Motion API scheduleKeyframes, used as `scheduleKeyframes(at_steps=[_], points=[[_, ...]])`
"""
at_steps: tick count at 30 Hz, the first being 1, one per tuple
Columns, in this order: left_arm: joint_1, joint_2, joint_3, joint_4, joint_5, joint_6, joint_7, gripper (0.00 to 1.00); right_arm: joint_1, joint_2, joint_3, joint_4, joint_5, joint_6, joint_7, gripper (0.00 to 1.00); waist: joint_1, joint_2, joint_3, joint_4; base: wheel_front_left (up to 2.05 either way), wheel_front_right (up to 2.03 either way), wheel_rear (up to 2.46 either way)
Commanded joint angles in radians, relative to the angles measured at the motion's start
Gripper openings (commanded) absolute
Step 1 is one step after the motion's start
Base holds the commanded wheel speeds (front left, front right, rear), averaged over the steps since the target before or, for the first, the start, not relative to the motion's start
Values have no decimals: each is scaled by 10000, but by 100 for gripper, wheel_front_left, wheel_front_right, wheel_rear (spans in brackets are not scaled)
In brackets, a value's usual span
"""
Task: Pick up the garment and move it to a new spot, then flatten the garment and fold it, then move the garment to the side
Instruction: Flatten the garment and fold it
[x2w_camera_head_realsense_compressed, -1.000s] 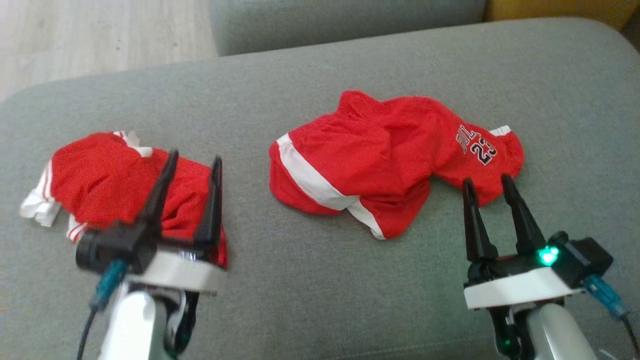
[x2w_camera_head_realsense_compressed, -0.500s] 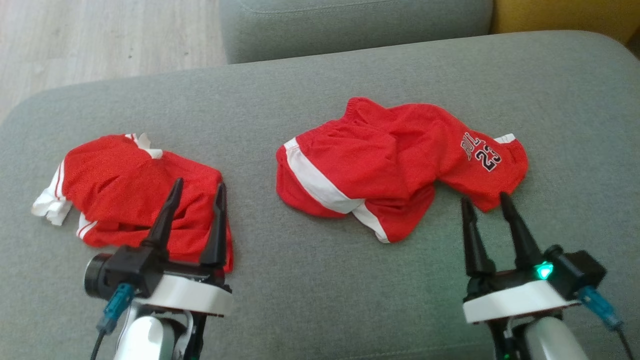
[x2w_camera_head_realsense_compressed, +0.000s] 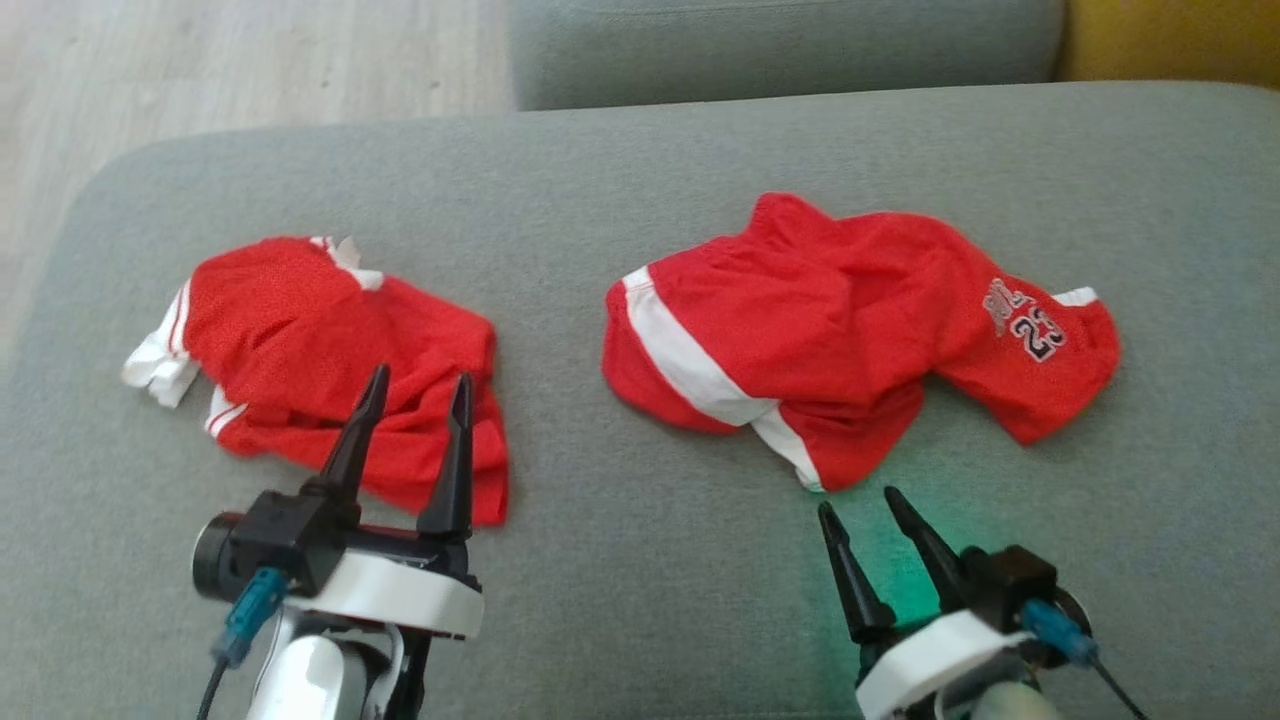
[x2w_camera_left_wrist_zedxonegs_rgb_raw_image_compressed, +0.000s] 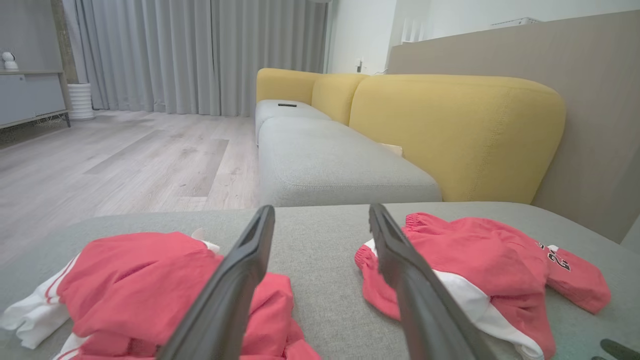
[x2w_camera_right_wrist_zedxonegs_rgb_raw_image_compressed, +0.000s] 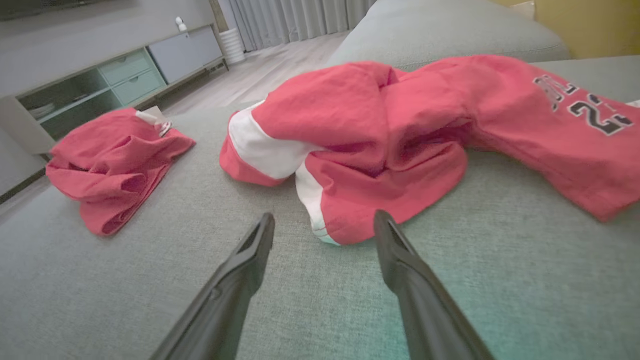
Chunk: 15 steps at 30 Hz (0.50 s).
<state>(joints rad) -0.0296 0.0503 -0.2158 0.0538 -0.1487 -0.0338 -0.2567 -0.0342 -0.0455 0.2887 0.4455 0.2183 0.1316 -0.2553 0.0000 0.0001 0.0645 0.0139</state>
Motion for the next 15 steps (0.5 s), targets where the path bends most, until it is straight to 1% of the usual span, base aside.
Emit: scheduleKeyframes(at_steps=[1, 8, 14, 15], points=[[-505, 0, 251, -303, -80, 73, -51, 100, -690, -47, 281, -33, -125, -9, -53, 100, 0, -1, 123, 175, 0, 0, 0], [-767, 0, 154, -279, -174, 107, -51, 100, -1643, -47, 272, 1478, -467, -9, 43, 100, 0, -1, 547, 640, 0, 0, 0], [-897, -1, 145, -240, -191, 126, -51, 100, -2242, -47, 392, 2548, -650, -9, 202, 100, 0, -1, 743, 766, 0, 0, 0], [-903, -1, 151, -239, -191, 136, -51, 100, -2319, -47, 429, 2708, -688, -9, 236, 94, 0, -1, 754, 756, 0, 0, 0]])
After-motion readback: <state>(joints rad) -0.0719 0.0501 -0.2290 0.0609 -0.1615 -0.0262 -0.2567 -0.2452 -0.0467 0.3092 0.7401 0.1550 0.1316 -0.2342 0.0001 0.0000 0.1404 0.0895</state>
